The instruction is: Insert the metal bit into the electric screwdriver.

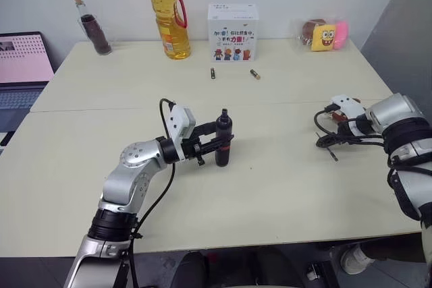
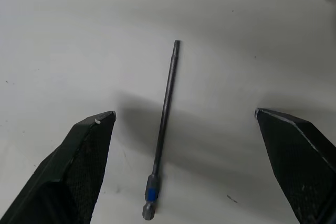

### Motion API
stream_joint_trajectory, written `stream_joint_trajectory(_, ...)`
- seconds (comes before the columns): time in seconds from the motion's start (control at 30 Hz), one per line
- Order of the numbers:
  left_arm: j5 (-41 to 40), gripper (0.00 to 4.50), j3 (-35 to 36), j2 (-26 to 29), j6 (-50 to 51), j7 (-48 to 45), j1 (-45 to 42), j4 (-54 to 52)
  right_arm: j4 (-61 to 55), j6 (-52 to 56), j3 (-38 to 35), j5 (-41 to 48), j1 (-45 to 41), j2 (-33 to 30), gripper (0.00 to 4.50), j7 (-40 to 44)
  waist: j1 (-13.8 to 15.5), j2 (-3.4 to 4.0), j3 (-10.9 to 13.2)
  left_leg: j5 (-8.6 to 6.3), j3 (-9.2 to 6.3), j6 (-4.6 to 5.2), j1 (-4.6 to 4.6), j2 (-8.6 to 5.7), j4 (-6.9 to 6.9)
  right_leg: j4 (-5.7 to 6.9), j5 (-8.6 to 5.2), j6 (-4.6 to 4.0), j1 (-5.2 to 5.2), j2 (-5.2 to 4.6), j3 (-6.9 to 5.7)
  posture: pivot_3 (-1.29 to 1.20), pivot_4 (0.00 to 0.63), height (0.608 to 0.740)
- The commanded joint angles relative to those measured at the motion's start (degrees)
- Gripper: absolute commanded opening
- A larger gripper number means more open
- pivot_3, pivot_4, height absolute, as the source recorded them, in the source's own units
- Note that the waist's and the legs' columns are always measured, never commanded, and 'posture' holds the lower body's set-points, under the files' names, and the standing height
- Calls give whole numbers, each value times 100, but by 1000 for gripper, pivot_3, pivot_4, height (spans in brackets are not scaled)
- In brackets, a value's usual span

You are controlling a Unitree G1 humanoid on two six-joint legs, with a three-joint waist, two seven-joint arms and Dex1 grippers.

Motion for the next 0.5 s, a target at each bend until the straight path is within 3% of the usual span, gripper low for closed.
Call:
stream_joint_trajectory(0.03,21,1665,-41,12,106,62,151,-117,344,-25,-95,-79,-103,200,4123,153,-10,1,-1,0,0,0,0,0,0,0,0,0,0,0,0,0,150,740)
stream_joint_trajectory(0.33,-8,1665,-13,35,136,91,133,-138,662,-248,-376,-322,-241,431,1726,49,-26,3,-2,0,0,0,3,0,-5,0,0,0,0,2,0,0,150,740)
stream_joint_trajectory(0.5,-18,1665,-10,31,144,80,116,-127,625,-259,-374,-422,-217,509,643,159,-27,3,-3,0,0,0,4,0,-5,0,0,-1,0,2,1,0,150,740)
